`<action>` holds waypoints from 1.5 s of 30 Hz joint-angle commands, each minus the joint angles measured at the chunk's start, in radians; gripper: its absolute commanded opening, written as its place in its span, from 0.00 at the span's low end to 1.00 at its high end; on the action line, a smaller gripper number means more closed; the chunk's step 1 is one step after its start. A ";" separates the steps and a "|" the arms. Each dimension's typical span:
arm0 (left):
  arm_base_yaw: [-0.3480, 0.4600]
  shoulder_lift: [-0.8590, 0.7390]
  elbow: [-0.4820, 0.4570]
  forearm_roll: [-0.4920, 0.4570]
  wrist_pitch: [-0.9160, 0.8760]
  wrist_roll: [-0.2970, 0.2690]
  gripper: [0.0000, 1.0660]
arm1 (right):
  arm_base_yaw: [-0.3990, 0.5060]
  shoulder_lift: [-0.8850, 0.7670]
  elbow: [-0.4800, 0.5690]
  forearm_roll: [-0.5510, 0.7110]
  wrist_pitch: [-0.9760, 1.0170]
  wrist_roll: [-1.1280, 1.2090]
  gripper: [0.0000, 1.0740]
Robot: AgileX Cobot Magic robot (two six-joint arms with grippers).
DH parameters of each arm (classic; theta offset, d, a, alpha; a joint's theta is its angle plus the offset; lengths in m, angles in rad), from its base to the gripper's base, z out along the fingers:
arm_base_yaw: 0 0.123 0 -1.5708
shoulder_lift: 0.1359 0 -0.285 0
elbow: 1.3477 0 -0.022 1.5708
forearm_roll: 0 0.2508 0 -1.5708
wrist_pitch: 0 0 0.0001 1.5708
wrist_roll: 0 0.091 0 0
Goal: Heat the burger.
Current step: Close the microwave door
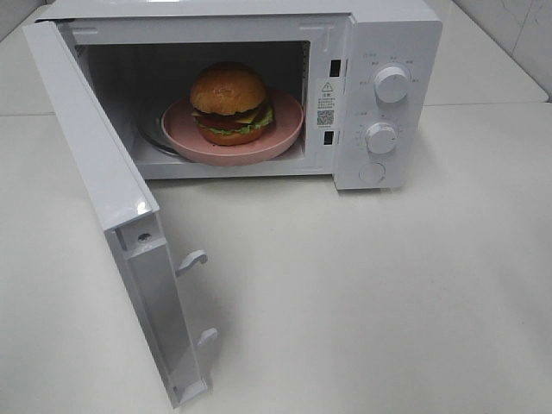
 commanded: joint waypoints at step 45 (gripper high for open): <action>0.004 -0.009 0.000 -0.004 -0.011 -0.001 0.00 | -0.002 -1.178 0.451 0.050 -0.210 -0.112 0.70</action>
